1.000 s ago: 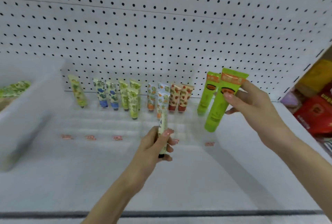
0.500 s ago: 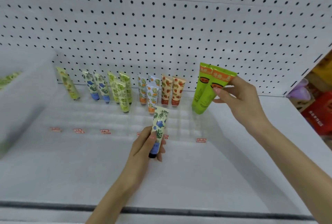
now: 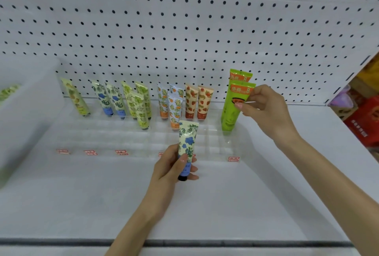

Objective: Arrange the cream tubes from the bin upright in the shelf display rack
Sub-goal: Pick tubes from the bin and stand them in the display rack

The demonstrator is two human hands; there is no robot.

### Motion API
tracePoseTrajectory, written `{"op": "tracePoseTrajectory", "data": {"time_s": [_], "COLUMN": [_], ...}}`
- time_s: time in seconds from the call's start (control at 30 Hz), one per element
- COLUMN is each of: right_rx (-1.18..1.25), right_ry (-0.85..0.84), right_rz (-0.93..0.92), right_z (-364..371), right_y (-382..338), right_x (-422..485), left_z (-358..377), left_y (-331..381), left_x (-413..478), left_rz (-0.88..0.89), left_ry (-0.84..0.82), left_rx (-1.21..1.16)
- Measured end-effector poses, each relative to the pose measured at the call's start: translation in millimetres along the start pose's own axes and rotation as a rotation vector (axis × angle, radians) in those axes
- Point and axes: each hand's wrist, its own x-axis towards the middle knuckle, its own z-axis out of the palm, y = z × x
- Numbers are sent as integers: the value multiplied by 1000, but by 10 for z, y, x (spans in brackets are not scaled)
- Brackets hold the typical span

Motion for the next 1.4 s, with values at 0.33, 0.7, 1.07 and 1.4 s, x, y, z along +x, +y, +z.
{"op": "tracePoseTrajectory", "data": {"time_s": [0.33,0.7,1.07,1.4], "right_rx": [-56,-62,-105,-151], "right_ry": [40,209,-348,-458], "right_rz": [27,7,-57,-32], "right_z": [42,-86,671,1469], "right_y": [-34,-207,-817,-1238], "right_x": [-12,-258,-603,-565], "left_z": [3,13,-406,-1353], "left_y": [14,97,283,444], "left_x": [-3,-39,-115,-95], "left_rz": [5,-14,58,255], "left_ry": [-13,-13,-49,16], "left_rx": [11,-5,31,293]}}
